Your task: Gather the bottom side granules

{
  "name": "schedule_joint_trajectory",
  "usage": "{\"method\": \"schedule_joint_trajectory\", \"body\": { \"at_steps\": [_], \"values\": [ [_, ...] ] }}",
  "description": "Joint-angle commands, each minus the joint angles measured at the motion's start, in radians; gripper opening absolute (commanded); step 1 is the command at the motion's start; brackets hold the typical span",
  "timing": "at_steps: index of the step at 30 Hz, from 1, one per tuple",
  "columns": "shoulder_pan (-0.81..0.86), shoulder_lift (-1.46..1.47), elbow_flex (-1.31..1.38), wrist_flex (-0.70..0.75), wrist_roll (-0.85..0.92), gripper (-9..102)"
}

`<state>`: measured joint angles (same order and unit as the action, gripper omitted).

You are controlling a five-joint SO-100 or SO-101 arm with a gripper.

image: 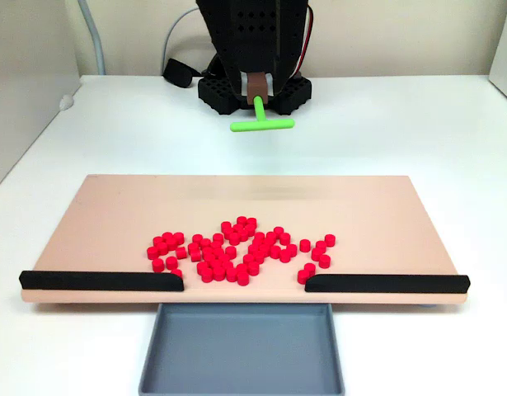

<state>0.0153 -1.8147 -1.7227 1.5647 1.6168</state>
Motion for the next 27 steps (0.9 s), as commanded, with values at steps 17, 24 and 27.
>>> {"method": "schedule_joint_trajectory", "body": {
  "at_steps": [17, 24, 27],
  "values": [
    [0.011, -0.006, 0.006, -0.008, -0.003, 0],
    [0.025, -0.002, 0.006, 0.002, 0.002, 0],
    [0.023, 0.000, 0.006, 0.002, 0.002, 0]
  ]
}}
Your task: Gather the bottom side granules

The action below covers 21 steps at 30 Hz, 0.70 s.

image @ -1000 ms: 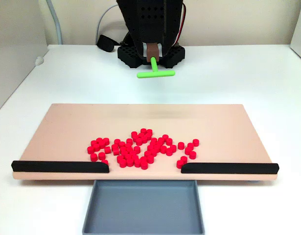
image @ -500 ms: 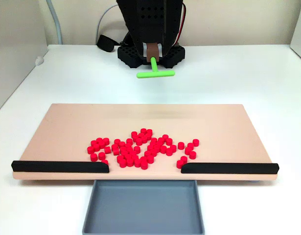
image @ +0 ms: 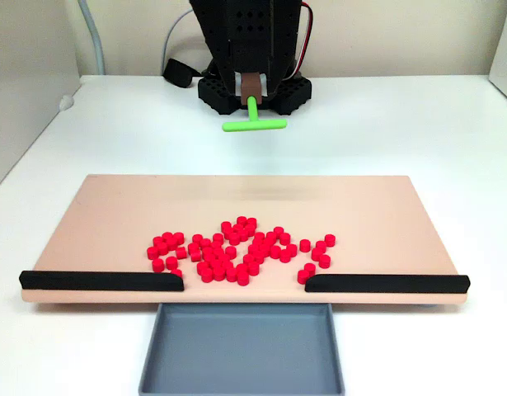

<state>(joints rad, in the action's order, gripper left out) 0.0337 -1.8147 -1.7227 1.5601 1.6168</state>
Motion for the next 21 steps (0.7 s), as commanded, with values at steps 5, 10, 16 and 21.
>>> {"method": "schedule_joint_trajectory", "body": {
  "at_steps": [5, 10, 16, 21],
  "values": [
    [0.003, 0.017, 0.006, 0.006, -0.002, 0],
    [0.000, 0.040, 0.009, 0.002, -0.012, 0],
    [0.012, 0.038, 0.006, -0.005, -0.012, 1],
    [0.023, 0.046, 0.005, -0.005, -0.012, 2]
  ]
}}
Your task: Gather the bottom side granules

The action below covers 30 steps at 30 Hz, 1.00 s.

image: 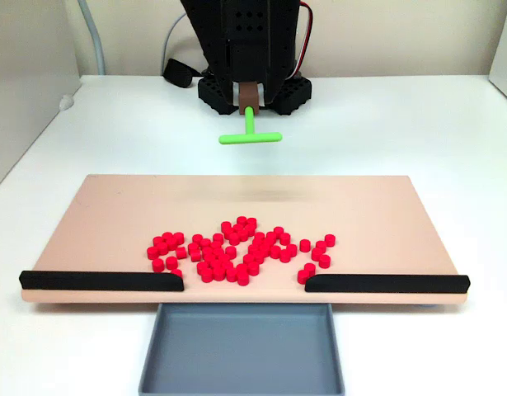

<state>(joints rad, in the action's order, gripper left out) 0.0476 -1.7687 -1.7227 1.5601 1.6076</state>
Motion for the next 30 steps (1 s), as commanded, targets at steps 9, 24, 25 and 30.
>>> {"method": "schedule_joint_trajectory", "body": {
  "at_steps": [9, 24, 25, 30],
  "values": [
    [0.002, -0.038, -0.074, -0.035, -0.005, 4],
    [0.008, -0.126, -0.322, -0.249, -0.029, 4],
    [0.008, -0.126, -0.336, -0.265, -0.029, 4],
    [0.011, -0.107, -0.370, -0.311, -0.025, 3]
  ]
}}
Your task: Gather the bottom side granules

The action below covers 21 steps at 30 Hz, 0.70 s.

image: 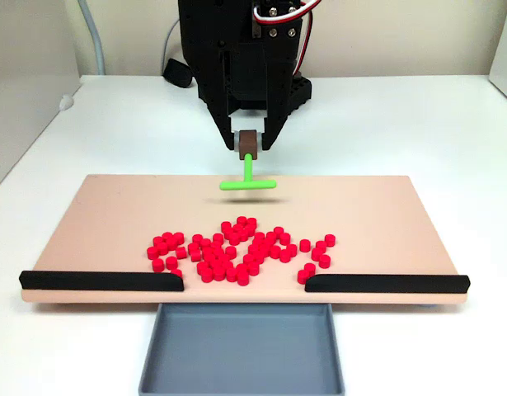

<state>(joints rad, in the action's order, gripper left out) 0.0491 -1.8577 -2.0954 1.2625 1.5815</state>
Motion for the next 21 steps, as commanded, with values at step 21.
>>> {"method": "schedule_joint_trajectory", "body": {
  "at_steps": [21],
  "values": [
    [0.008, 0.046, -0.041, -0.110, 0.011, 3]
  ]
}}
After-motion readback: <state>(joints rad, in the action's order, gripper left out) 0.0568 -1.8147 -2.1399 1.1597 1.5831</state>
